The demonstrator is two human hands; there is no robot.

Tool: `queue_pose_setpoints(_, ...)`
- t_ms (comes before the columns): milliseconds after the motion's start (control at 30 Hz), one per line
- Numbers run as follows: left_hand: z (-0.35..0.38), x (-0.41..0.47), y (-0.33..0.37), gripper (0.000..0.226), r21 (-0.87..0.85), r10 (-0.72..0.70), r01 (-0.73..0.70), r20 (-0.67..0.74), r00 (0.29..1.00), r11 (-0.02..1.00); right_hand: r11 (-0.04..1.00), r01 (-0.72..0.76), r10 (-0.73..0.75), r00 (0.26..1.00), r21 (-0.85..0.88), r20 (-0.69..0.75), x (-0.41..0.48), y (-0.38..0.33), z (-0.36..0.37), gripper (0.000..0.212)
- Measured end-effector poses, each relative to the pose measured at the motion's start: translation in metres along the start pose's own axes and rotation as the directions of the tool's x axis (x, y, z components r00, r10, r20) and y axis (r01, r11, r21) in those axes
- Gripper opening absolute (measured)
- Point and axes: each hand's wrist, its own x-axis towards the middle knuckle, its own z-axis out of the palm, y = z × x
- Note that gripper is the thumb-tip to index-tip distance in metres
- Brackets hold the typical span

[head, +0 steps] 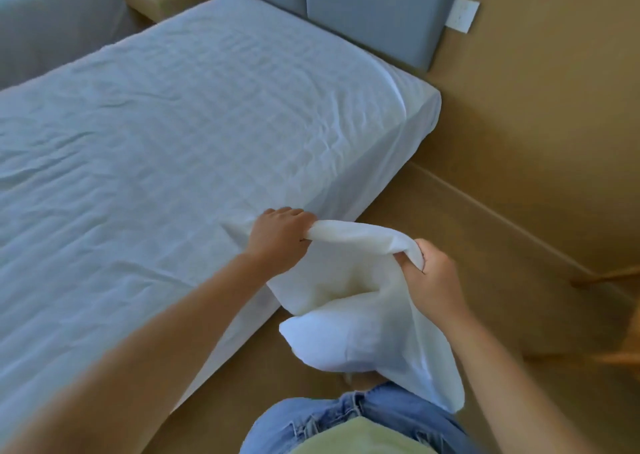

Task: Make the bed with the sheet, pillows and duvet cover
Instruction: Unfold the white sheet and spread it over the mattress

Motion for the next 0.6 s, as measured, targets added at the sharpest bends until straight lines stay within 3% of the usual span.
queue_pose_setpoints(200, -0.031, 0.175, -0.034, 0.033, -0.052, -0.1, 0.097, -0.048, 0.994, 0.994, 0.997, 0.077, -0.075, 0.996, -0.032, 0.045, 0.183, -0.054, -0.02, 0.033)
queue_pose_setpoints(300, -0.059, 0.27, -0.055, 0.034, -0.039, -0.046, 0.043, -0.098, 0.994, 0.998, 0.979, 0.189, -0.186, 0.981, -0.081, 0.045, 0.271, -0.092, -0.031, 0.029)
queue_pose_setpoints(400, -0.085, 0.369, -0.074, 0.032, -0.038, 0.008, -0.014, -0.157, 0.988, 0.999, 0.95, 0.27, -0.274, 0.962, -0.155, 0.001, 0.357, -0.128, -0.036, 0.038)
queue_pose_setpoints(600, -0.124, 0.532, -0.109, 0.03, 0.014, 0.087, -0.086, -0.193, 0.977, 0.996, 0.937, 0.229, -0.254, 0.965, -0.264, -0.065, 0.501, -0.18, -0.045, 0.031)
